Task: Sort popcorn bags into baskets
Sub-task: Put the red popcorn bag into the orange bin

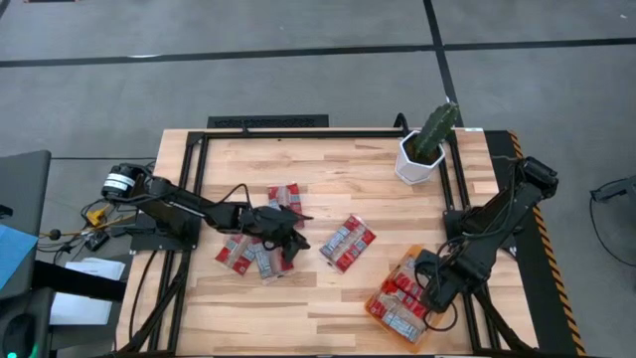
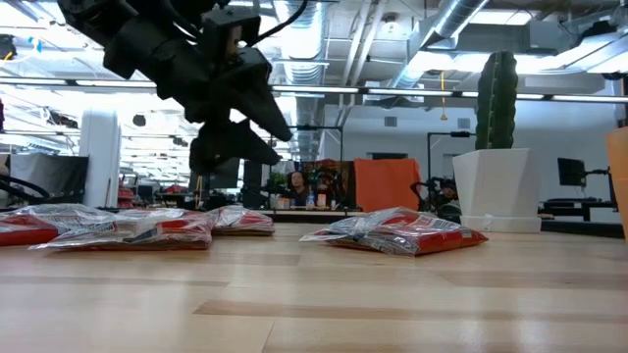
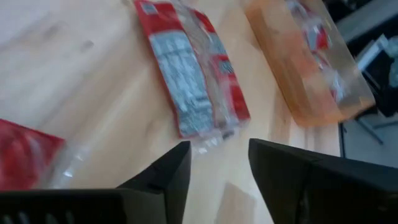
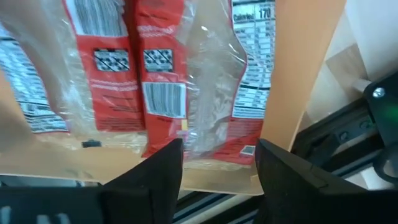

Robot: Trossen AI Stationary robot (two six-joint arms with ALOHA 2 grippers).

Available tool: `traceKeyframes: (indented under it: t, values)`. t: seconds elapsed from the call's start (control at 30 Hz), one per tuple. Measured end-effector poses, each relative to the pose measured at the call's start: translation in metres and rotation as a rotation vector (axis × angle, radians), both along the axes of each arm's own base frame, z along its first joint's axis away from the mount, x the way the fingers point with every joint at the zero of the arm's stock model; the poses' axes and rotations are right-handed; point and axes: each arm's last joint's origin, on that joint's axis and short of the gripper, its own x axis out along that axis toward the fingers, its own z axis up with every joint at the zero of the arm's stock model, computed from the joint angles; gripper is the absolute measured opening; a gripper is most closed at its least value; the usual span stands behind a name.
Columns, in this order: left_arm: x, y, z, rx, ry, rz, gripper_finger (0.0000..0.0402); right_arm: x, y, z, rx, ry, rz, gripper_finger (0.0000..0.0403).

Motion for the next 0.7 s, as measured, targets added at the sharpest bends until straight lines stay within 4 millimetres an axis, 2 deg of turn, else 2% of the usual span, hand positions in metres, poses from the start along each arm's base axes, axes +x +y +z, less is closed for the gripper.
traceKeyframes:
  t: [0.3,0.47,0.7]
  values:
    - [0.009,0.028,0.002,0.018,-0.045,0.104,0.0178,0.001,-0.009,0.009,-0.081,-0.156,-0.180,0.0222]
    - [0.041,0.025,-0.003,-0.004,-0.035,0.035,0.0179,0.004,-0.012,0.010,-0.114,-0.218,-0.287,0.0225]
    - [0.079,0.026,-0.023,0.011,0.080,-0.005,0.0179,0.015,-0.016,0.010,-0.116,-0.303,-0.388,0.0226]
